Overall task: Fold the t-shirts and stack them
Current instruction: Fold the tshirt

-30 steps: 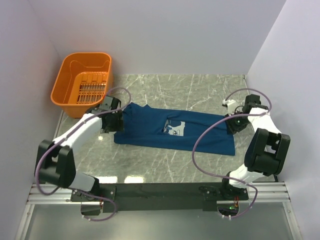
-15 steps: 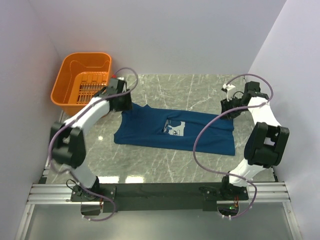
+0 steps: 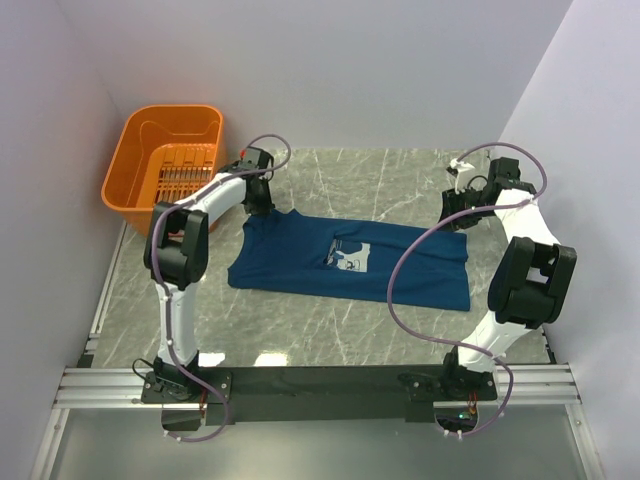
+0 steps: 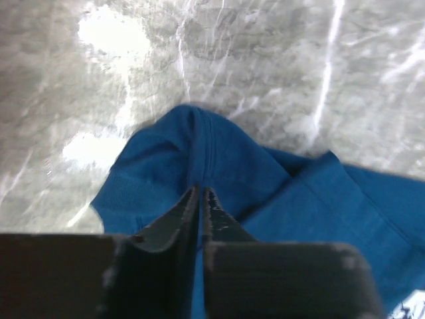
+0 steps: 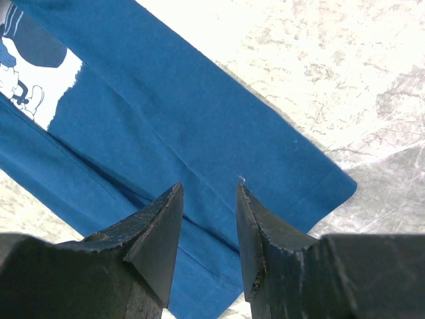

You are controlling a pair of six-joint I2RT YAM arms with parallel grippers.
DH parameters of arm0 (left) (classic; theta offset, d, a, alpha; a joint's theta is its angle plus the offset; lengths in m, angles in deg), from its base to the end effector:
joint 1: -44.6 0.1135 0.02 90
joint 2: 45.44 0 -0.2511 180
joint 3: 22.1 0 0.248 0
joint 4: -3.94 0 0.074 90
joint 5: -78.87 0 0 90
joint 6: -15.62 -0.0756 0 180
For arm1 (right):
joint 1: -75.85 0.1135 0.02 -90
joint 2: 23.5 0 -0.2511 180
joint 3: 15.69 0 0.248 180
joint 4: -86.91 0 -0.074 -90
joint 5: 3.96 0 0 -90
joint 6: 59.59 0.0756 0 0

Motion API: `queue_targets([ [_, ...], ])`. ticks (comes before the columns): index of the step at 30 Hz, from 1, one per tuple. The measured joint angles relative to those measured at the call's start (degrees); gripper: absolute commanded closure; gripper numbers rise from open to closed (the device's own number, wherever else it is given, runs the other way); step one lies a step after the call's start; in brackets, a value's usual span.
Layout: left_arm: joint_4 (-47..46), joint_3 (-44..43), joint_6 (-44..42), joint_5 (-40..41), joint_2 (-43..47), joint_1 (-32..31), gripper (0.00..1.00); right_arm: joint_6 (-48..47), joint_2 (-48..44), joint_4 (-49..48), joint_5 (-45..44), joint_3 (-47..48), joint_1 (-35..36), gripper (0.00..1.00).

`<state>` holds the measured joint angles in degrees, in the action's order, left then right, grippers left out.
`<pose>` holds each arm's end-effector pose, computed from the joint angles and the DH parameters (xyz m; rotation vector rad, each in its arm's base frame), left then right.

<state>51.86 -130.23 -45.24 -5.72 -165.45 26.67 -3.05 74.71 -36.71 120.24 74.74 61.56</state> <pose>0.4430 -0.1359 0.1509 -0.2888 2.6008 -0.1686 0.3604 -0.0479 0.2056 -0.5805 2.3957 0.4634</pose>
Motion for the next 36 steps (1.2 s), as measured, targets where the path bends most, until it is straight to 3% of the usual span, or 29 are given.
queue_targets([
  [1,0.2,-0.6,0.1,0.0,-0.9,0.0,0.99,0.2,0.0,-0.1,0.0,0.0,0.0,0.55],
  [10,2.9,-6.3,0.5,0.0,-7.3,0.0,1.00,1.6,-1.3,-1.0,1.2,-1.8,0.0,0.55],
  [19,6.7,-30.4,2.2,-0.3,-21.9,0.0,0.97,4.9,-3.7,-3.2,1.2,-4.5,0.0,0.55],
  [22,5.3,-36.9,5.0,-2.4,-26.1,0.4,0.86,6.9,-3.7,-4.5,0.7,-5.2,0.1,0.55],
  [28,-3.3,-40.3,14.1,-11.8,-30.0,2.3,0.68,7.6,-3.7,-5.6,-0.1,-5.4,1.6,0.56],
  [33,-8.4,-41.5,17.2,-15.2,-30.5,3.7,0.47,-4.5,-2.3,2.0,3.9,-3.7,6.0,0.54],
  [36,-10.0,-39.4,16.4,-16.0,-27.6,4.2,0.41,-13.2,-3.5,5.2,4.9,-5.8,11.1,0.58],
])
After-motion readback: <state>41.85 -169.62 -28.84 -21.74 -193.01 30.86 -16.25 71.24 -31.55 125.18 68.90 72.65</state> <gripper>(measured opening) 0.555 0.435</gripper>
